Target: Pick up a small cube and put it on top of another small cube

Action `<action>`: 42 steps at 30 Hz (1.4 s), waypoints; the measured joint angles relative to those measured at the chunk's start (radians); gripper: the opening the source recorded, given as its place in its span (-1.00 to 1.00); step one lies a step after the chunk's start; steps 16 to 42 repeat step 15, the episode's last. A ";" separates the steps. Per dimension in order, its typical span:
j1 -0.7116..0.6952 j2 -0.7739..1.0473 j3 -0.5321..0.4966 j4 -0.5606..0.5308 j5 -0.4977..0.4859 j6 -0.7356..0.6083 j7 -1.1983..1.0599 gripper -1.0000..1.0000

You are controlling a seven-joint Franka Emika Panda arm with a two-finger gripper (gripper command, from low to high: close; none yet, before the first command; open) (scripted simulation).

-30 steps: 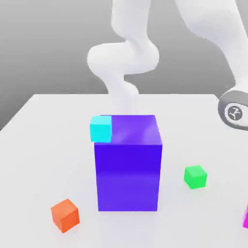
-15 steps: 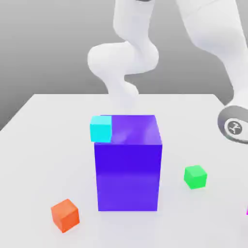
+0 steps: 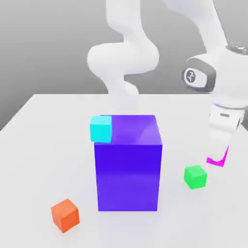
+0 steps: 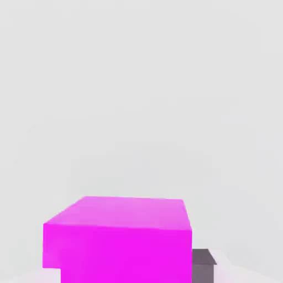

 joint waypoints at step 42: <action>-0.029 0.219 -0.040 -0.053 -0.246 0.263 0.177 1.00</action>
